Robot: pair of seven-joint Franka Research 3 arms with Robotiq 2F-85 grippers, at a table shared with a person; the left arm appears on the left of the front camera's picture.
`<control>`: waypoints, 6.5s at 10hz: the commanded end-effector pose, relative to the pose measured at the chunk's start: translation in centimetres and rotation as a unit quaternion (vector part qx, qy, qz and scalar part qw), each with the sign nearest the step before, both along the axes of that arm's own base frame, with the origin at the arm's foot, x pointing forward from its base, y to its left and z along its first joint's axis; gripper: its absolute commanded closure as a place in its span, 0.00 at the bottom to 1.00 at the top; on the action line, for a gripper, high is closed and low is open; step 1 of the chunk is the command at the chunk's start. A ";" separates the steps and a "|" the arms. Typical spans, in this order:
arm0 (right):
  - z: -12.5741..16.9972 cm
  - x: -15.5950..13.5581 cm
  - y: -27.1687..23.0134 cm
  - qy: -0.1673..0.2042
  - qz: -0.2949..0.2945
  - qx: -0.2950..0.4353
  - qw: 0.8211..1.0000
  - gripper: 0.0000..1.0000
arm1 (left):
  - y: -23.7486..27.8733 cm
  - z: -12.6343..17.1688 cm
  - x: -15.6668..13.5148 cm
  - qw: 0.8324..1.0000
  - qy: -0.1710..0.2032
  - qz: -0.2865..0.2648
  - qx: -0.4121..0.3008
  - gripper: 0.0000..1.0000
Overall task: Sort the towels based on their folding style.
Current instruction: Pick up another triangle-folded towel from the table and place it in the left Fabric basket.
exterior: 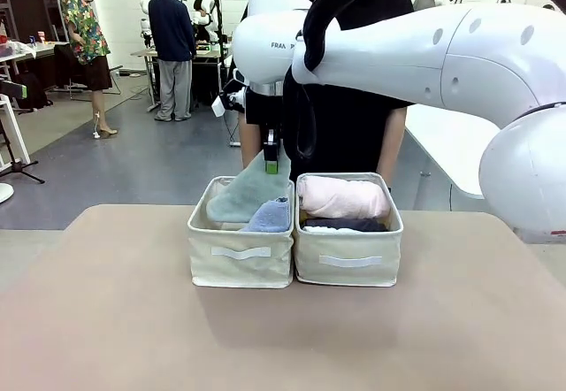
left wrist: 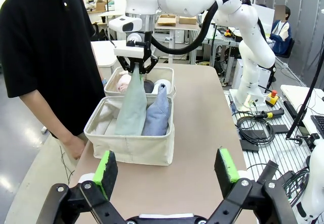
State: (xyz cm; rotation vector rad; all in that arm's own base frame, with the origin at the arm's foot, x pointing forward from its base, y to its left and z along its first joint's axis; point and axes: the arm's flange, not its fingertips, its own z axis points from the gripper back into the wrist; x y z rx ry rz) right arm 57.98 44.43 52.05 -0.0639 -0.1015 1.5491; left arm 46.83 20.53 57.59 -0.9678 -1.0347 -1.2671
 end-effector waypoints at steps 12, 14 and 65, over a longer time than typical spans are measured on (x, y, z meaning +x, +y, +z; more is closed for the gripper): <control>-6.5 -0.3 -1.7 0.065 -0.048 0.037 0.996 0.80 | 0.0 0.0 -0.3 1.000 -0.003 -0.005 0.005 0.00; -6.5 -0.3 -1.8 0.071 -0.049 0.037 0.996 0.61 | 0.0 0.0 -0.3 1.000 -0.003 -0.005 0.005 0.00; 14.7 -17.4 -65.4 -0.050 -0.068 0.449 0.890 0.00 | 0.0 0.0 -0.3 1.000 -0.003 -0.005 0.005 0.00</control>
